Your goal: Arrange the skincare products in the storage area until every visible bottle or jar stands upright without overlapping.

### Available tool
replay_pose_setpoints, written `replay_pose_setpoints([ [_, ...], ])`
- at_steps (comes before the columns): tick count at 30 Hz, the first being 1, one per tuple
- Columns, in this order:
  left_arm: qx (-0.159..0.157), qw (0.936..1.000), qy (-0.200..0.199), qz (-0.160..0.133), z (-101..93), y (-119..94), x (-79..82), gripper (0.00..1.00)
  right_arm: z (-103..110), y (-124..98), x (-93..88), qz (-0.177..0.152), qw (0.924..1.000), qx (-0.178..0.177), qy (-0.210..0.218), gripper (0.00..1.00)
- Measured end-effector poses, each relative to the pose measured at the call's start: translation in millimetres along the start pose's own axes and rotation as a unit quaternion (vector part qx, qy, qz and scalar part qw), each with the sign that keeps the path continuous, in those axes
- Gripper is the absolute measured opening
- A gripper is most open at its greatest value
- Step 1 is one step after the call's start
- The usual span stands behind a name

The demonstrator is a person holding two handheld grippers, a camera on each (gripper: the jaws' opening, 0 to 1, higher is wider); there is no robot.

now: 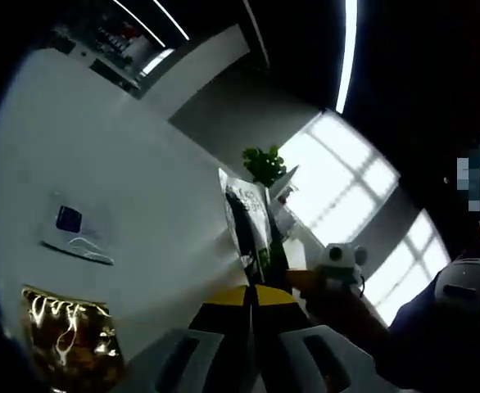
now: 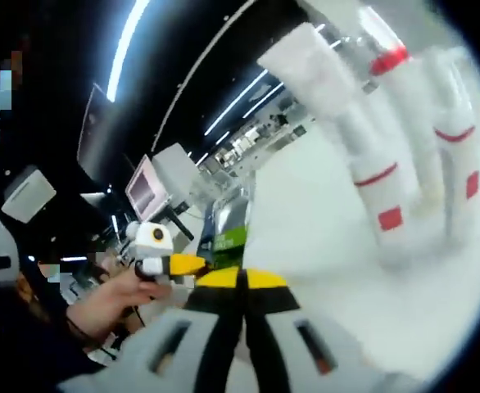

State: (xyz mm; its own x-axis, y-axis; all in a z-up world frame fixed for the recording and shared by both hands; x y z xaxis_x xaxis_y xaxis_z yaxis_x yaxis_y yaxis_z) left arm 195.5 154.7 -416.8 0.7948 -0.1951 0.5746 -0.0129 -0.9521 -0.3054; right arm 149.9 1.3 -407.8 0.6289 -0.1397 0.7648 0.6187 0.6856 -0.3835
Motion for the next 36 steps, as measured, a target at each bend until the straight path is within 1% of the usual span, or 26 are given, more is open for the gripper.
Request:
replay_pose_setpoints([
  [2, 0.002, 1.0, -0.004, 0.002, 0.7, 2, 0.2, 0.0, -1, 0, -1.1, 0.003, 0.9998, -0.014, -0.016, 0.0],
  [4, 0.004, 1.0, -0.006, 0.006, 1.0, 5, 1.3, 0.0, -3, 0, -2.4, 0.005, 0.9994, -0.027, -0.022, 0.0],
  [5, 0.004, 1.0, -0.006, 0.006, 0.7, 6, 1.9, 0.0, -5, 0, -2.3, 0.005, 0.9988, -0.038, -0.032, 0.0],
  [8, 0.011, 0.9999, -0.003, 0.009, 3.2, 10, 4.5, 0.0, -8, 2, -2.6, 0.008, 0.9974, -0.055, -0.045, 0.0],
  [12, 0.012, 0.9999, -0.009, 0.01, 6.1, 13, 8.1, 0.0, -18, 3, -0.3, 0.001, 0.997, -0.065, -0.042, 0.0],
  [16, 0.012, 0.9998, -0.008, 0.016, 6.2, 19, 12.1, 0.0, -28, 2, 1.8, 0.008, 0.9933, -0.094, -0.067, 0.0],
  [19, 0.02, 0.9995, -0.003, 0.023, 8.3, 24, 15.3, 0.0, -33, 3, 3.0, 0.012, 0.9907, -0.109, -0.08, 0.0],
  [25, 0.024, 0.9991, -0.01, 0.034, 14.7, 34, 20.7, 0.0, -44, 3, 6.2, 0.012, 0.9882, -0.126, -0.086, 0.0],
  [29, 0.053, 0.9974, -0.007, 0.048, 24.0, 39, 19.7, 0.0, -47, 4, 6.4, 0.016, 0.9861, -0.135, -0.096, 0.01],
  [32, 0.059, 0.997, -0.009, 0.049, 28.5, 42, 19.9, 0.0, -50, 6, 5.8, 0.02, 0.9834, -0.145, -0.108, 0.01],
  [36, 0.066, 0.9967, -0.006, 0.047, 29.4, 45, 21.4, 0.0, -54, 6, 6.1, 0.025, 0.9794, -0.159, -0.123, 0.03],
])
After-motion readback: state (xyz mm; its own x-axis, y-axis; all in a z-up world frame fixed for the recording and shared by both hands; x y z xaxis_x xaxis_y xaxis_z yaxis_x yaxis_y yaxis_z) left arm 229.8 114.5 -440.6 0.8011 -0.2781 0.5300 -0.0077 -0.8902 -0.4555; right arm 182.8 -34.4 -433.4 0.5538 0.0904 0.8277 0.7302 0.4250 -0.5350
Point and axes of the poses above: the point that each gripper's makers call its tool centre point, and the gripper's own axes: y roughly forward along the fingers, z roughly to its left, x roughly out of its top, the point moved 5 cm from there along -y, roughly backward along the fingers, and after that the axes turned 14 degrees about z, right-handed, at the moved point
